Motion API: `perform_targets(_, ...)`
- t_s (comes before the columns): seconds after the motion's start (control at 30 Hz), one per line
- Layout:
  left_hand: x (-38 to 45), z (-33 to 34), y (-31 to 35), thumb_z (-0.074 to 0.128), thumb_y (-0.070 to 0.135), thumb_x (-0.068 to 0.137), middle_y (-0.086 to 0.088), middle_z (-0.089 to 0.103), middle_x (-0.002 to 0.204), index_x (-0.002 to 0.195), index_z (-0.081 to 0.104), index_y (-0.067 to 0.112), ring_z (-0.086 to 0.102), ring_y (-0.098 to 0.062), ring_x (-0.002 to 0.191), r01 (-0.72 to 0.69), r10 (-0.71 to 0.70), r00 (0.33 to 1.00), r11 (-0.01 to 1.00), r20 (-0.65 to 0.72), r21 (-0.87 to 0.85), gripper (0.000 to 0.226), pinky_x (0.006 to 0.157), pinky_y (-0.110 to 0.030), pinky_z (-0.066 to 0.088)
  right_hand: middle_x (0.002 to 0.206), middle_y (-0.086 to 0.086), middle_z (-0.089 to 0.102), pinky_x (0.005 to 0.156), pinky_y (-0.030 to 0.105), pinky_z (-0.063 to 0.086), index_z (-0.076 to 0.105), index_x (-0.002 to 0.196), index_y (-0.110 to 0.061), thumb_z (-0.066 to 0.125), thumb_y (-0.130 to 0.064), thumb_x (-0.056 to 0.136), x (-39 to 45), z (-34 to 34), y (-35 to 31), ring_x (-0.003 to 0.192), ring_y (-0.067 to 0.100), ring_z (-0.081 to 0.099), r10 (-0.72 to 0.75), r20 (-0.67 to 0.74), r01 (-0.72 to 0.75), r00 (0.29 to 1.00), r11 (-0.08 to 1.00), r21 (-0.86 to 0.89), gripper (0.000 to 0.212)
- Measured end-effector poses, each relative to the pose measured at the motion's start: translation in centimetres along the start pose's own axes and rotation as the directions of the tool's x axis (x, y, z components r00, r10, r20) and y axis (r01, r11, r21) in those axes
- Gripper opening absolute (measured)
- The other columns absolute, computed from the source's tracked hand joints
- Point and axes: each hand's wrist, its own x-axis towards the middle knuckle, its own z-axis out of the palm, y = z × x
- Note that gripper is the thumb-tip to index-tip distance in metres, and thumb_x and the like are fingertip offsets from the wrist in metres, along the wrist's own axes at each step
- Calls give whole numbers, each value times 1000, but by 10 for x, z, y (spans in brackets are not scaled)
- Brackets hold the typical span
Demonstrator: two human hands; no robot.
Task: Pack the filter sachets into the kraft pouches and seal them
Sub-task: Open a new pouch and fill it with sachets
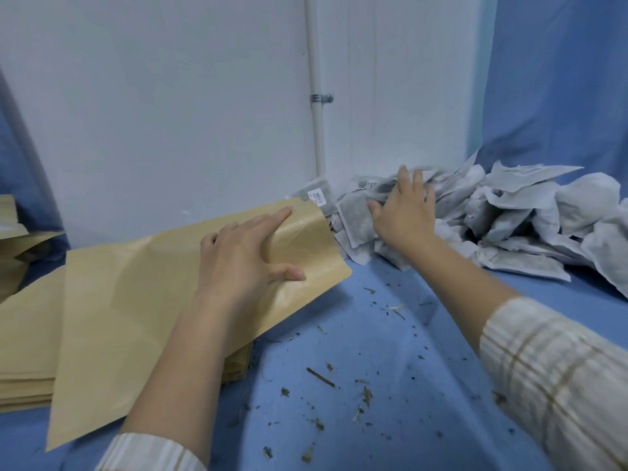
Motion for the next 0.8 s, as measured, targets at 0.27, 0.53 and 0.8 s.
perform_targets(0.27,-3,-5,-1,78,58,58,21,45,140,137,36,52,37,-10,132,20,-22,1000,997,-18,-73,89,107,-33,22,102,2,69,90,25,47,68,109,-11,67,-21,83,-49,-24,-45,97,14,64,270,5,-115,963,394,912,28)
perform_targets(0.53,-4,-18,-4,84,50,55,21,53,133,132,41,55,41,-8,129,44,-71,993,965,-93,-260,89,109,-40,31,85,10,64,53,15,50,62,106,4,61,0,86,-42,-43,-30,57,11,60,-8,445,-442,895,-139,886,20)
perform_targets(0.8,-3,-20,-1,87,42,45,52,50,105,114,45,69,43,28,100,-45,59,998,897,19,-440,85,82,2,36,58,-13,60,59,16,44,73,84,-18,57,-8,86,-50,-32,-16,54,5,51,-243,321,-144,915,547,824,19)
